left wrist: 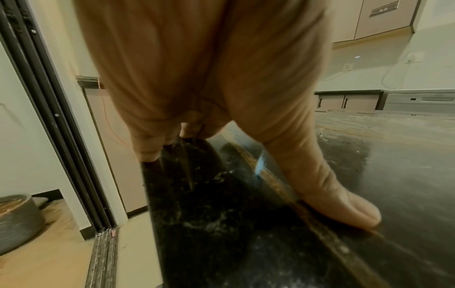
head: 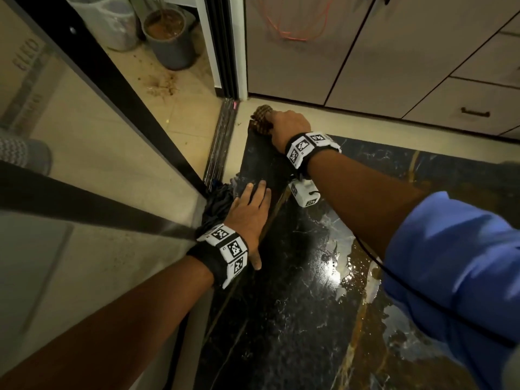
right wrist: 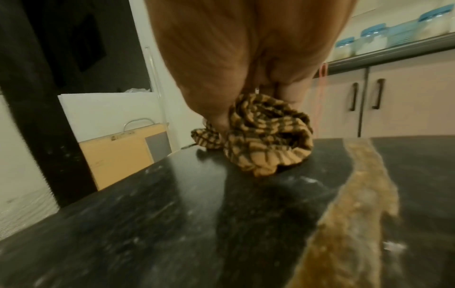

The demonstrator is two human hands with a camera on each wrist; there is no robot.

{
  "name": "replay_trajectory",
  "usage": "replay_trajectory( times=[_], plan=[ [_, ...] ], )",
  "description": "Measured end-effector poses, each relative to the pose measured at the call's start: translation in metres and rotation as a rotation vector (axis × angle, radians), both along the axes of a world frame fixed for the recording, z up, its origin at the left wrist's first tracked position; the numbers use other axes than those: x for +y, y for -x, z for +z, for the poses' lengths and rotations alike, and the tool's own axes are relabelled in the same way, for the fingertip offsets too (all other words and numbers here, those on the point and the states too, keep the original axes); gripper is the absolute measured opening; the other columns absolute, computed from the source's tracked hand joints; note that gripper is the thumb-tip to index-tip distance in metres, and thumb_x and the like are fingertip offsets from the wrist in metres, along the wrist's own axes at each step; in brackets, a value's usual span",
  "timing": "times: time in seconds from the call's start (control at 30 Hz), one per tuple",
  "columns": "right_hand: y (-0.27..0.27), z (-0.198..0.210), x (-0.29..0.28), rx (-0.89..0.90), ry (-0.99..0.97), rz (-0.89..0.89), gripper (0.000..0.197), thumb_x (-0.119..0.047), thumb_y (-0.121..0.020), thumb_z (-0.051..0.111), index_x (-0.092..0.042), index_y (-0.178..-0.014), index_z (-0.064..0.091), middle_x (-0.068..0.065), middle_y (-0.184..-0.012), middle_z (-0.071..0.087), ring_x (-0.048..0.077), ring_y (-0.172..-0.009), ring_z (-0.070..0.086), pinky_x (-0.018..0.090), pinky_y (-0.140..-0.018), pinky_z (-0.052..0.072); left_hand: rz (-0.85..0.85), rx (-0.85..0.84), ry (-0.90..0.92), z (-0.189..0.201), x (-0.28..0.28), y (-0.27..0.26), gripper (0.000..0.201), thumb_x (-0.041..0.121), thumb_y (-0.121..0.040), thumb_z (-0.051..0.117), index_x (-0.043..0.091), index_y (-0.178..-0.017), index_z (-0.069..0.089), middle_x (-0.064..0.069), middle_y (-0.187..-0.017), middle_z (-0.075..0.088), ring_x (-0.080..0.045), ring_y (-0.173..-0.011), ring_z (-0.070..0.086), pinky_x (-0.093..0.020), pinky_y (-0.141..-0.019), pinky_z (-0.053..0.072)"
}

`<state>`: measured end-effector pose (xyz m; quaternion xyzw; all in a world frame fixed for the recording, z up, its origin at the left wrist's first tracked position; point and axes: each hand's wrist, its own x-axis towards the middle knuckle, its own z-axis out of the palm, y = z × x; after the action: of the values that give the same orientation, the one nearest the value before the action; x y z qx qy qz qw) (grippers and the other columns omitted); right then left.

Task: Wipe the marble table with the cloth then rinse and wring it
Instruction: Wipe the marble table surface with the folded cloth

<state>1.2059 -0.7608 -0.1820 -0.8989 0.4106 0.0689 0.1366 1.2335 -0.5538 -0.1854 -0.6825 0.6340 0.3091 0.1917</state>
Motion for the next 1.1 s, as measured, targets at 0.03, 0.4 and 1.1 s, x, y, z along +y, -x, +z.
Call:
replay_trajectory(
  times=[0.03,0.4,1.1],
  plan=[
    [0.004,0.003,-0.003,0.007,-0.005,-0.029,0.036,-0.017,-0.094,0.049,-0.019,-0.13,0.055,0.017,-0.121,0.06,0.037,-0.11,0.057,0.04,-0.086,0.046,0.002,0.001,0.001,0.0,0.001,-0.001,0.164,0.05,-0.037,0.093,0.005,-0.148,-0.019,-0.013,-0.156,-0.027,-0.035,-0.144,-0.02,-0.051,-0.119,0.011],
    [0.036,-0.006,0.066,0.033,0.014,0.29,0.052,-0.022,-0.092,0.055,-0.023,-0.142,0.042,0.007,-0.144,0.047,0.031,-0.124,0.051,0.042,-0.097,0.046,-0.024,-0.015,-0.029,0.003,-0.001,0.0,0.163,0.056,-0.041,0.09,0.004,-0.147,-0.021,-0.014,-0.155,-0.029,-0.036,-0.143,-0.022,-0.052,-0.119,0.006],
    [0.091,-0.009,0.074,0.092,0.038,0.08,0.062,-0.017,-0.095,0.051,-0.009,-0.15,0.023,0.014,-0.156,0.025,0.033,-0.135,0.04,0.046,-0.102,0.044,-0.048,-0.025,-0.027,0.001,-0.001,-0.002,0.163,0.057,-0.039,0.09,0.005,-0.147,-0.022,-0.012,-0.155,-0.028,-0.036,-0.144,-0.021,-0.053,-0.119,0.008]
  ],
)
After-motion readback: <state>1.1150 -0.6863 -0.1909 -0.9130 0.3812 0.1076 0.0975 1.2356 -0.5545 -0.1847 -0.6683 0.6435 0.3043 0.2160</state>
